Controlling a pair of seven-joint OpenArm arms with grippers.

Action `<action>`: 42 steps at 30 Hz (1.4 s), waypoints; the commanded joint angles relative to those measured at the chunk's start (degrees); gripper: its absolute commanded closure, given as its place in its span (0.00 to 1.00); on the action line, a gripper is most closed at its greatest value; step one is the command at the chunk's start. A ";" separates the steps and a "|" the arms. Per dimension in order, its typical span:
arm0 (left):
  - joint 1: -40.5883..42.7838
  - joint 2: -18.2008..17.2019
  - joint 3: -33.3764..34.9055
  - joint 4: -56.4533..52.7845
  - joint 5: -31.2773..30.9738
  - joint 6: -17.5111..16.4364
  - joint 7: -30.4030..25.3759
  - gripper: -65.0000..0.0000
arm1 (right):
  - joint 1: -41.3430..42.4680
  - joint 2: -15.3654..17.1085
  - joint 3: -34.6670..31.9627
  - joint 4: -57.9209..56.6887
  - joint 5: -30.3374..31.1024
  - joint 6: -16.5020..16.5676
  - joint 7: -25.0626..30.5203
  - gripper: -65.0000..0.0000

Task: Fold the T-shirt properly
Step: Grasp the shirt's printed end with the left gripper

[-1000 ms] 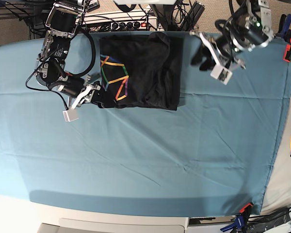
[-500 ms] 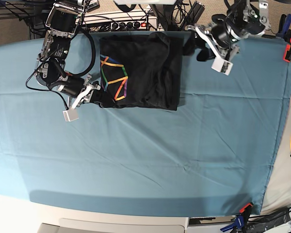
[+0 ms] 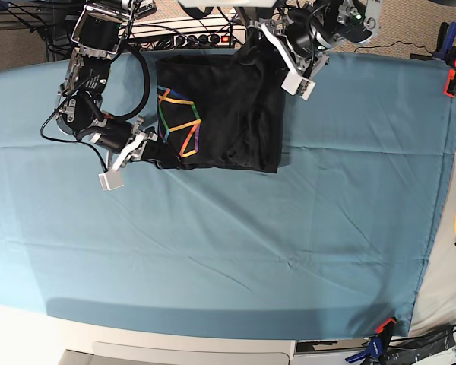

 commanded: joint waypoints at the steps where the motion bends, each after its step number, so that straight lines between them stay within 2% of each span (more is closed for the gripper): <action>1: 0.26 0.17 -0.35 -0.13 -0.17 0.04 -0.92 0.46 | 0.96 0.66 0.11 0.90 1.40 0.71 1.20 0.93; 5: -0.66 0.61 -2.93 -3.98 0.70 0.04 -0.94 0.46 | 0.96 0.63 0.11 0.90 1.42 0.71 1.20 0.93; 12: -0.76 0.59 -6.86 -4.26 2.86 0.04 -0.94 0.46 | 0.96 0.63 0.11 0.90 1.40 0.71 1.20 0.93; 21: -0.74 0.44 -6.95 -4.26 7.37 0.09 -0.72 0.46 | 0.94 0.63 0.11 0.90 1.40 0.71 1.11 0.93; 24: -0.74 0.44 -6.95 -4.26 10.03 2.01 -0.79 0.46 | 0.96 0.66 0.11 0.90 1.40 0.71 1.07 0.93; 33: -0.72 0.24 -7.76 -4.26 12.74 2.80 -0.70 0.46 | 0.94 0.66 0.11 0.90 1.40 0.71 1.05 0.93; 38: -0.46 -0.50 -9.84 -4.26 11.93 2.86 -0.48 0.46 | 0.94 0.63 0.11 0.90 1.40 0.71 1.05 0.93; 42: -0.39 -0.48 -9.88 -4.26 8.22 2.58 0.00 0.46 | 0.94 0.63 0.11 0.90 1.40 0.71 1.05 0.93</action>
